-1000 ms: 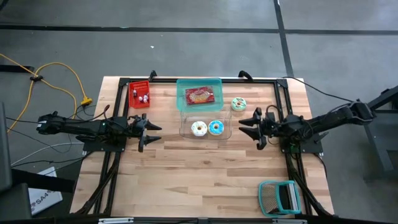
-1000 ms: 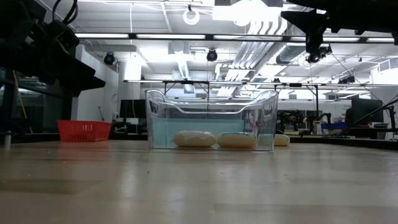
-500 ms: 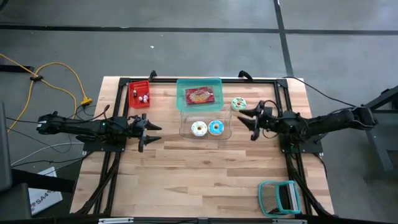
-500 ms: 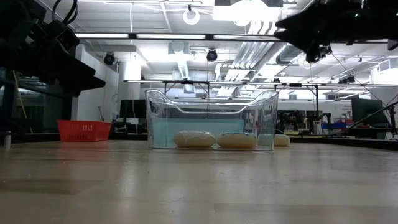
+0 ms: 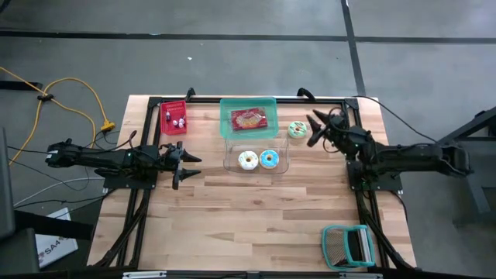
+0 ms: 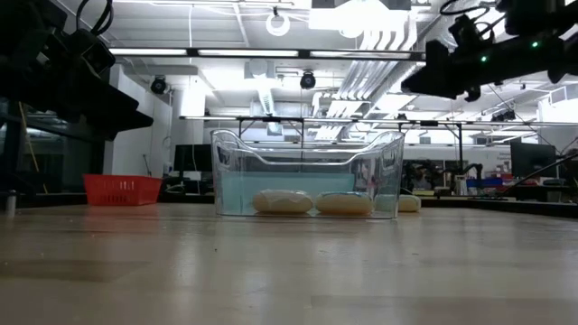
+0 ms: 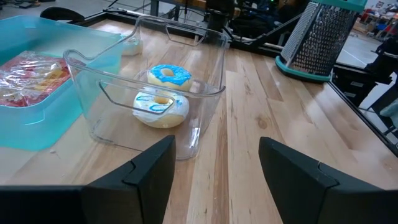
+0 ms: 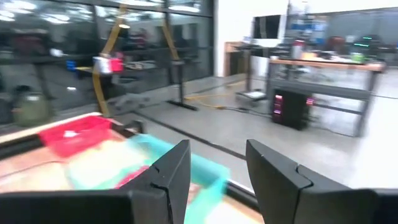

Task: Pick & Place Food Item
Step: Put the green donut into the transparent bin

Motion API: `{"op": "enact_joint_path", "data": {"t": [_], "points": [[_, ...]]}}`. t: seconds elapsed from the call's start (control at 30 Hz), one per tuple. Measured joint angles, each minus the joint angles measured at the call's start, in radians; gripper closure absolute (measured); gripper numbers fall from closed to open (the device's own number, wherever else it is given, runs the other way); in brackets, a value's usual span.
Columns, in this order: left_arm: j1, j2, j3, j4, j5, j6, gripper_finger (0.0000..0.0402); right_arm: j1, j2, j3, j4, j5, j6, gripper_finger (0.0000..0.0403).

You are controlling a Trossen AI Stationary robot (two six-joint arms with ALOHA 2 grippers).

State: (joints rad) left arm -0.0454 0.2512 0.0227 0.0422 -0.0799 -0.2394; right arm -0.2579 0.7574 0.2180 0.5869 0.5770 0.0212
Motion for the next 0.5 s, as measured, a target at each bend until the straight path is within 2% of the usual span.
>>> {"op": "enact_joint_path", "data": {"t": [0.27,0.5], "points": [[0.000,0.000,0.000,0.000,0.000,0.000,0.0176,-0.157,0.000,0.000,-0.037,0.001,0.000,0.0258],[0.000,0.000,0.000,0.000,0.000,0.000,0.0176,-0.229,0.000,0.000,-0.073,-0.041,0.015,0.0258]]}}
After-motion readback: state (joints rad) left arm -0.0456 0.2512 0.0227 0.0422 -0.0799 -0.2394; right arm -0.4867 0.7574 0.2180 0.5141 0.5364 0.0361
